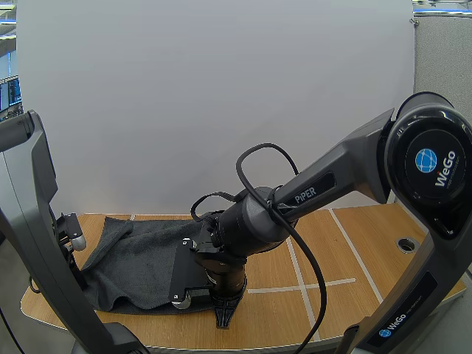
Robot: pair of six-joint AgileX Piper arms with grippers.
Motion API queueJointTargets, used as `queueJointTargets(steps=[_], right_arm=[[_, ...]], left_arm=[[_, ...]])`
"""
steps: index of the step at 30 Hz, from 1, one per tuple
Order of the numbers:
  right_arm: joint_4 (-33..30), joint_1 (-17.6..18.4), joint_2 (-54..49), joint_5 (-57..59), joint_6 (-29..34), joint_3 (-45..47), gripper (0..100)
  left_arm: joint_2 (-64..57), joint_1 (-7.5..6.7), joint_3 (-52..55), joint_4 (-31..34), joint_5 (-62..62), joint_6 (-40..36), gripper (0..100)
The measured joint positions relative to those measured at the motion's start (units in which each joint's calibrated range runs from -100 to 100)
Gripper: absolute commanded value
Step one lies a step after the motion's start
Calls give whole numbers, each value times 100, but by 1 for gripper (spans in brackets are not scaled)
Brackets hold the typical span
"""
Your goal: Fold the towel
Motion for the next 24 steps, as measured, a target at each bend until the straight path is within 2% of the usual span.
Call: queueJointTargets(steps=[2,4,13,15,19,22,24], right_arm=[[0,0,0,0,0,0,0],[0,0,0,0,0,0,0],[-11,0,0,0,0,0,0],[-11,0,0,0,0,0,0],[-11,0,0,0,0,0,0],[-11,0,0,0,0,0,0],[-11,0,0,0,0,0,0]], left_arm=[[0,0,0,-3,0,-10,85],[0,0,0,-13,0,-26,99],[-491,0,-145,-311,0,-112,99],[-598,0,-170,-364,0,-112,89],[-692,0,-176,-491,0,-112,58],[-692,0,-176,-718,0,-112,27],[-692,6,-176,-1104,0,-112,6]])
